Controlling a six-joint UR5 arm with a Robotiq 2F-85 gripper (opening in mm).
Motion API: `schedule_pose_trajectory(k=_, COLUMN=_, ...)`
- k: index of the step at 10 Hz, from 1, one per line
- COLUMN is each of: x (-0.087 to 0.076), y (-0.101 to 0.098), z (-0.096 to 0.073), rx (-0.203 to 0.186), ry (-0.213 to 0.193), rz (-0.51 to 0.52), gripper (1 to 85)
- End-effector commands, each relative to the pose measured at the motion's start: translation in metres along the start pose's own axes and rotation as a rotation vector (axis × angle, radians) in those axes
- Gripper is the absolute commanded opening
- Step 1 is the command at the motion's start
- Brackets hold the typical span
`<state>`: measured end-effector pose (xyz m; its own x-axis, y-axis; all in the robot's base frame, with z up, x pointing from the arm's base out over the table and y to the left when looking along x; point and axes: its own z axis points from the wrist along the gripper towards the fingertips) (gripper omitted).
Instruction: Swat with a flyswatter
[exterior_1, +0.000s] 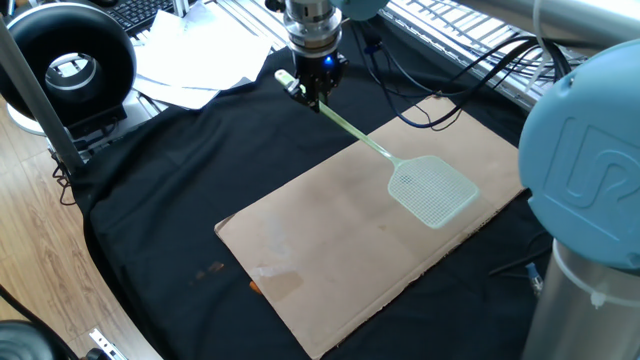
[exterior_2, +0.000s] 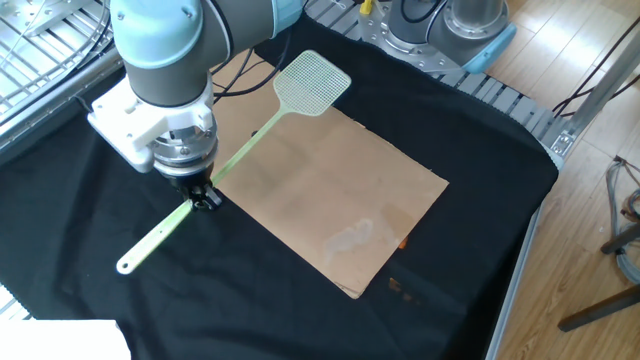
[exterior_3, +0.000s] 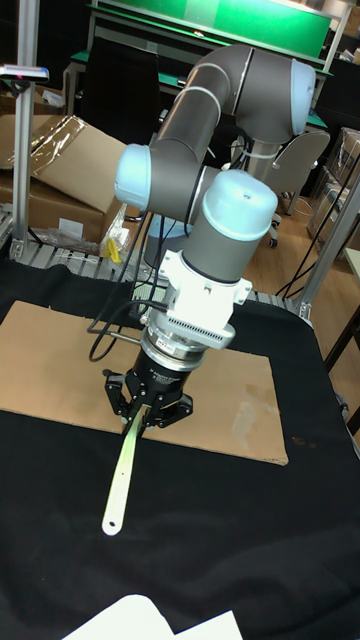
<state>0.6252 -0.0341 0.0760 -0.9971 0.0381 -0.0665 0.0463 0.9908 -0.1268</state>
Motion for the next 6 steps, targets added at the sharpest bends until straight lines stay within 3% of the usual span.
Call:
schedule_pose_trajectory(k=1, x=-0.004, y=0.0023, z=0.0031, rx=-0.038, ry=-0.022, rz=-0.011, gripper=1.3)
schedule_pose_trajectory(k=6, x=-0.0002, y=0.0088, z=0.0016, rx=-0.067, ry=-0.014, rz=-0.013, gripper=1.3)
